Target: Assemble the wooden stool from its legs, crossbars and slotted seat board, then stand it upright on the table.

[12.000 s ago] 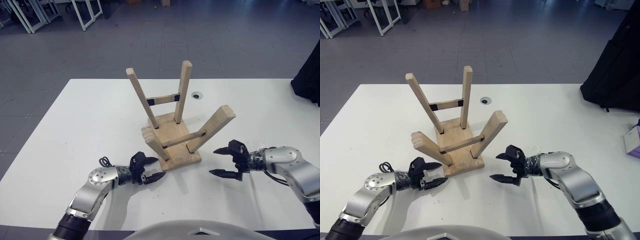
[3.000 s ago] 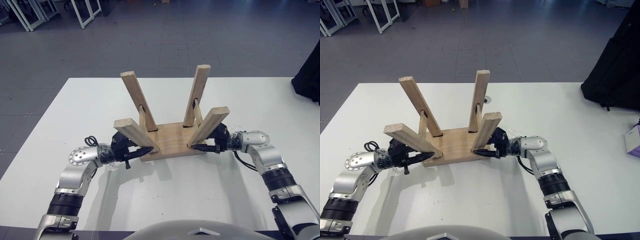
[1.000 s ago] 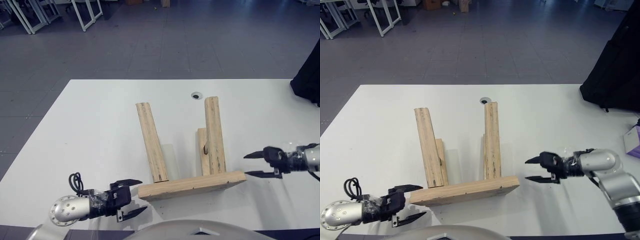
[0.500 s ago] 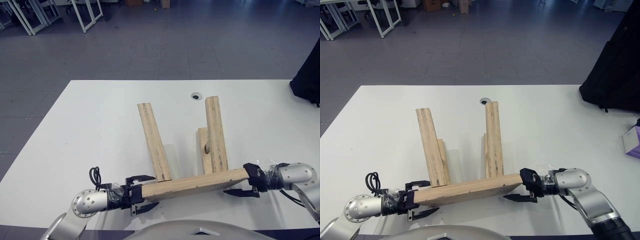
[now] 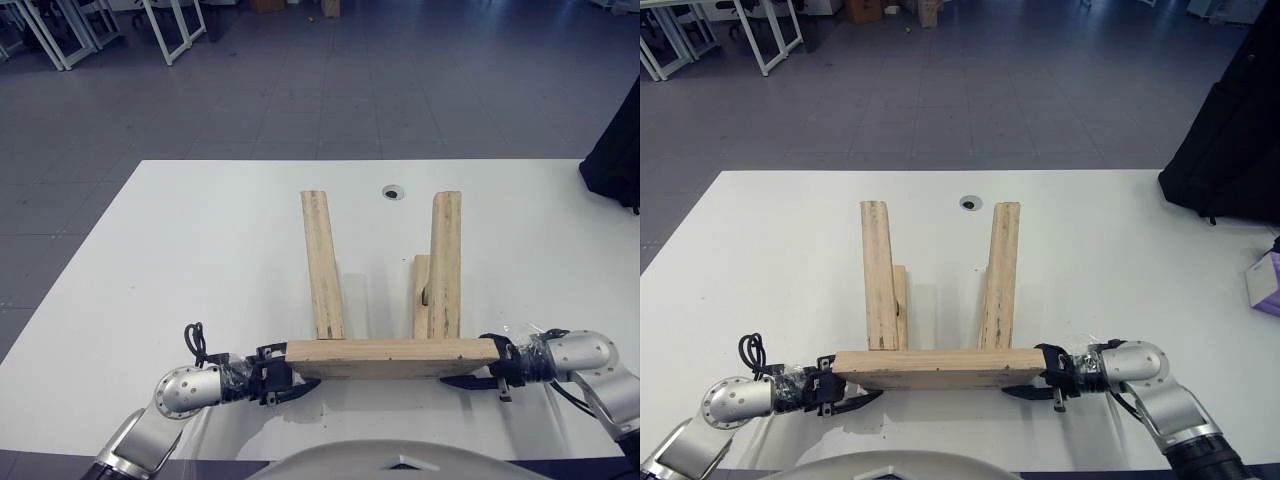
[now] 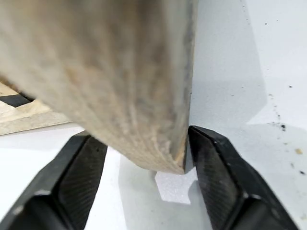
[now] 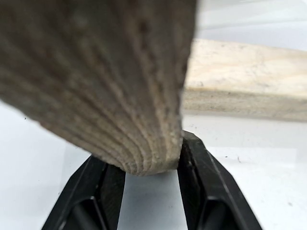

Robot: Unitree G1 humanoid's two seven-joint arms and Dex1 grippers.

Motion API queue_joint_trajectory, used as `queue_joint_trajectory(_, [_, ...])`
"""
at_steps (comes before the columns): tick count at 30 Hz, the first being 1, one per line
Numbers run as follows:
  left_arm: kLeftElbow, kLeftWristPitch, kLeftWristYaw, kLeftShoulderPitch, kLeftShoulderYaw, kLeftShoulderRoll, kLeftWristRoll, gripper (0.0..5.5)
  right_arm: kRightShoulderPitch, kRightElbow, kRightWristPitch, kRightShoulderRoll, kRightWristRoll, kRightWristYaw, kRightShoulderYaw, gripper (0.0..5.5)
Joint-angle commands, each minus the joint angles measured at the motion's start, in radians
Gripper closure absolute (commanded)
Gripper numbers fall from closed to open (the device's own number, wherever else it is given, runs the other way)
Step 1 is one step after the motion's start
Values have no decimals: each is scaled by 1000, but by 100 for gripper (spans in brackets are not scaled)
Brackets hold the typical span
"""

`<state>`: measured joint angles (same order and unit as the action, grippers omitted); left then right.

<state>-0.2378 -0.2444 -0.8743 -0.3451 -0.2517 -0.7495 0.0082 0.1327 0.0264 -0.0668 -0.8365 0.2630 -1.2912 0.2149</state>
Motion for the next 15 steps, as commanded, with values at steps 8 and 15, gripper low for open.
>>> queue_joint_trajectory(8, [-14, 38, -100, 21, -47, -53, -22, 384, -93, -62, -30, 22, -20, -83, 48, 408])
queue_joint_trajectory(15, [-156, 280, -174, 12, -16, -137, -143, 420, -112, -4, 30, 4, 12, -111, 50, 408])
